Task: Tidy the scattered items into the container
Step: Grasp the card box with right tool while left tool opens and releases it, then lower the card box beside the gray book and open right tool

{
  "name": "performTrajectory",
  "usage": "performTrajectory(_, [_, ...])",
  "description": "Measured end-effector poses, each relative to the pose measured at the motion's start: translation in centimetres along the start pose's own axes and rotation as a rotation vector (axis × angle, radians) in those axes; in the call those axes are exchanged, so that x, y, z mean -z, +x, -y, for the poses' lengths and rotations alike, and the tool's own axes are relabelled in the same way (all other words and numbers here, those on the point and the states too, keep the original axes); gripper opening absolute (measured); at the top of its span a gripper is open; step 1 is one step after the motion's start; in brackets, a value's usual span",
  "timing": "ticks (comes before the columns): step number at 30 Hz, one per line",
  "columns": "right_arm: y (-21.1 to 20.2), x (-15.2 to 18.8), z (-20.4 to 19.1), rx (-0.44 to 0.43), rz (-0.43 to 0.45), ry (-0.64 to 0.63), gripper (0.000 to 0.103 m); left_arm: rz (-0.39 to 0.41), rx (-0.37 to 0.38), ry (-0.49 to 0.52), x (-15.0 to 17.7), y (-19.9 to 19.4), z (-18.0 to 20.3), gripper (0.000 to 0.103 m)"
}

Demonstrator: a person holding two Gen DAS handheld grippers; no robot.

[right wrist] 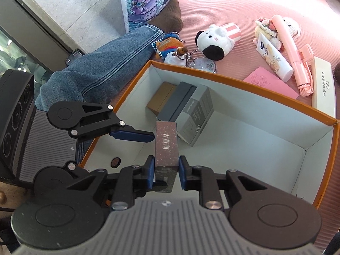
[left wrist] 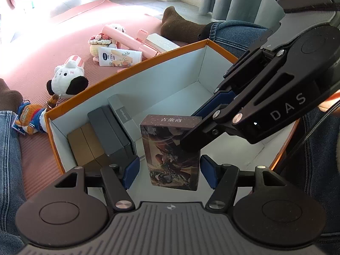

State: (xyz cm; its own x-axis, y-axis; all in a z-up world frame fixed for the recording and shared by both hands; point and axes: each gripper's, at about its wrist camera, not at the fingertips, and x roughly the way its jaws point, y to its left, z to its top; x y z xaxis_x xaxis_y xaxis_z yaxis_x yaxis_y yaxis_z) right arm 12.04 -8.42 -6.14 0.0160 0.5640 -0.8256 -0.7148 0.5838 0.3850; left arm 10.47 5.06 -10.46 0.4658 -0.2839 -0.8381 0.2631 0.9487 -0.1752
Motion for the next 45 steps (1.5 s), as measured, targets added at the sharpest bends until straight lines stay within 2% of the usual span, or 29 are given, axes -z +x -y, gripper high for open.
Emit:
performTrajectory(3, [-0.1,0.1,0.4,0.016,-0.002,0.02,0.026,-0.006,0.017,-0.025,0.1,-0.1,-0.3,0.075])
performTrajectory(7, [-0.1,0.2,0.6,0.079,-0.018,0.031,0.025,-0.004,-0.038,-0.032,0.3,-0.5,-0.5,0.075])
performTrajectory(11, [-0.1,0.3,1.8,0.123,-0.015,0.081,0.025,0.015,-0.04,-0.125,0.3,-0.9,-2.1,0.075])
performTrajectory(18, [0.4,-1.3,2.4,0.229,0.045,0.145,0.025,0.058,-0.078,-0.251,0.2,-1.4,-4.4,0.071])
performTrajectory(29, [3.1,-2.8,1.4,0.36,0.135,0.217,0.025,0.054,-0.109,-0.277,0.0,-0.6,-5.0,0.067])
performTrajectory(34, [3.8,-2.9,0.5,0.381,0.178,0.215,0.025,0.049,-0.115,-0.283,-0.3,0.0,-5.2,0.063])
performTrajectory(37, [4.1,-2.6,0.1,0.359,0.198,0.223,0.025,0.047,-0.119,-0.281,-0.4,0.3,-5.3,0.063])
performTrajectory(41, [4.3,-2.5,-0.4,0.353,0.193,0.183,0.025,0.045,-0.127,-0.268,-0.4,0.4,-5.1,0.062])
performTrajectory(45, [4.1,-2.0,0.1,0.3,0.165,0.192,0.028,0.04,-0.135,-0.252,-0.5,0.5,-4.9,0.062])
